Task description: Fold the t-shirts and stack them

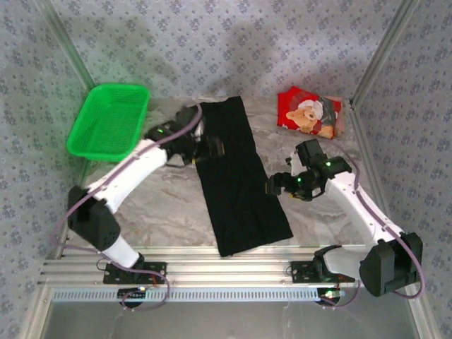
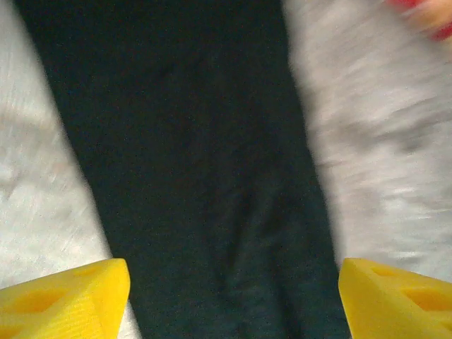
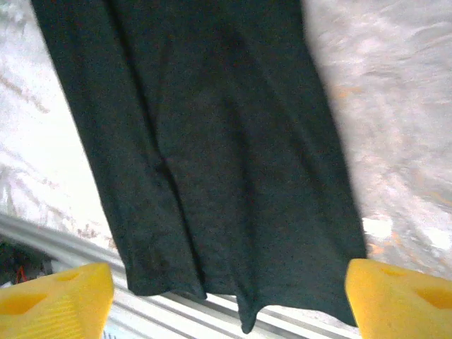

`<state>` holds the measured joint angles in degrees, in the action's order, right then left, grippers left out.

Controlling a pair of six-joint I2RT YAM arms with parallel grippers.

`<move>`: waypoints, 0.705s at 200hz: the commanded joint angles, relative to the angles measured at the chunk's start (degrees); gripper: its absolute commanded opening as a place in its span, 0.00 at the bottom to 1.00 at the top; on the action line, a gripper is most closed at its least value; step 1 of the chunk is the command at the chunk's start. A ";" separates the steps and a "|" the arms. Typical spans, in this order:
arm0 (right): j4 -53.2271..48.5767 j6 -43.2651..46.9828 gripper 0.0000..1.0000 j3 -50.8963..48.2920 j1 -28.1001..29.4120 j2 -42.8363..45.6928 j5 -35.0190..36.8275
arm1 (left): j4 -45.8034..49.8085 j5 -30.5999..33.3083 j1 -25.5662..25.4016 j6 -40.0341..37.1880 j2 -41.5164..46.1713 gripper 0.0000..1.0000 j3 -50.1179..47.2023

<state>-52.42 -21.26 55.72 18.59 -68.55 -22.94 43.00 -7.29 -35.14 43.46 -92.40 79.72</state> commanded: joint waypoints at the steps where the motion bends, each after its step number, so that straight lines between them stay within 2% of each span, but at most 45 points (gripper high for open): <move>1: 4.86 0.63 0.81 -3.39 2.55 0.96 -5.54 | -9.21 2.69 -2.73 7.19 1.17 0.76 -4.89; 38: 6.03 2.09 0.70 -6.51 9.61 -3.75 -2.99 | -13.20 4.74 -4.65 9.45 -5.87 0.72 -8.45; 65: 5.66 2.60 0.64 -5.52 16.84 -8.56 3.11 | -17.01 4.50 -4.79 11.62 -10.65 0.70 -9.55; 97: 4.51 2.99 0.50 -4.19 22.52 -14.57 13.02 | -18.57 4.38 -4.68 12.46 -17.04 0.67 -7.64; 119: 3.80 3.24 0.49 -2.25 24.99 -17.74 20.67 | -19.20 4.58 -4.40 12.55 -20.06 0.66 -6.19; 141: 4.43 3.73 0.49 -0.70 27.36 -20.75 23.20 | -20.14 4.39 -3.84 12.52 -22.38 0.65 -5.54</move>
<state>-46.94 -18.57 52.05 43.79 -87.00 -7.29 24.10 -3.31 -39.64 55.22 -110.93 73.49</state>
